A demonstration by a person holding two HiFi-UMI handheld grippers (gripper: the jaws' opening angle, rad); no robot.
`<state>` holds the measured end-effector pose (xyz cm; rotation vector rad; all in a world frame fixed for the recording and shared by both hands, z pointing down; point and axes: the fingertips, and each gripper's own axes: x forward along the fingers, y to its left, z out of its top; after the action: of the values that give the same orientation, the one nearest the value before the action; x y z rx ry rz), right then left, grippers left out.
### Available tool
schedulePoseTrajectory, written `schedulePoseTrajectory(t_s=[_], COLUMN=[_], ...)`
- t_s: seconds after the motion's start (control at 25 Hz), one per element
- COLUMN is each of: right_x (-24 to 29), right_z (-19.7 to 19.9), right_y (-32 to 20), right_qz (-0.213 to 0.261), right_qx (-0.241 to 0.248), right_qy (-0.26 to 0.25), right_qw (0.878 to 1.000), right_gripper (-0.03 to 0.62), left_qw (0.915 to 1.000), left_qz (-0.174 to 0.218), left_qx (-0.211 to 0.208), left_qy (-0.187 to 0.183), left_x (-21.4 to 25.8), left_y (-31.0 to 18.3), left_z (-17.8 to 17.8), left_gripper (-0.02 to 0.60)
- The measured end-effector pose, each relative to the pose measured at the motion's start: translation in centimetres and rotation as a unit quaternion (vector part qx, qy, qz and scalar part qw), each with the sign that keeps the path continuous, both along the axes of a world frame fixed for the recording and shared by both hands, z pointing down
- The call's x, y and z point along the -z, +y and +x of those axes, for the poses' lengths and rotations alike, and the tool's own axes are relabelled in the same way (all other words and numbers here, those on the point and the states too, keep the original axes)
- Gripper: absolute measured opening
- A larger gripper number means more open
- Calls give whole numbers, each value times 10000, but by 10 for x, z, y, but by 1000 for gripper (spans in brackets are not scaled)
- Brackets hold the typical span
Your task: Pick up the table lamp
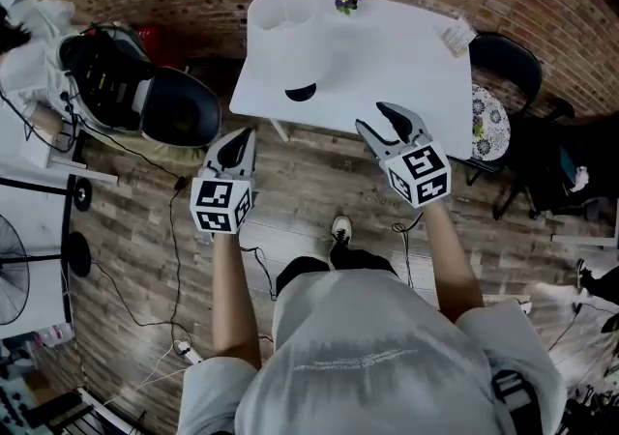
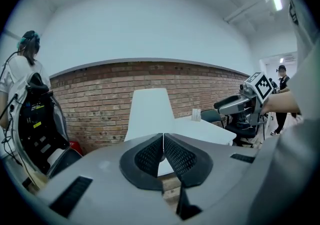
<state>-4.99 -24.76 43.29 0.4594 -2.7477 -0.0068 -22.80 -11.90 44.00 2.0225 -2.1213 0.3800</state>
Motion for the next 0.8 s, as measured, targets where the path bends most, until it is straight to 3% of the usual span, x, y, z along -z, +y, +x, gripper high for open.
schedulePoseTrajectory(t_s=[0.4,0.8], right_x=[-31,-101], right_z=[-44,-108], right_y=[-35,-38], right_qz=[-234,-386], right_qx=[-155,-531], right_qy=[-113,288], right_qw=[9995,9974], right_gripper=[215,237], left_qw=[9991,9917], left_qz=[-277,-757], left_qx=[-213,-977], left_qy=[226,353], left_x=[-37,-88], left_y=[-44,-65], left_z=[-48,-103], left_gripper=[15,15])
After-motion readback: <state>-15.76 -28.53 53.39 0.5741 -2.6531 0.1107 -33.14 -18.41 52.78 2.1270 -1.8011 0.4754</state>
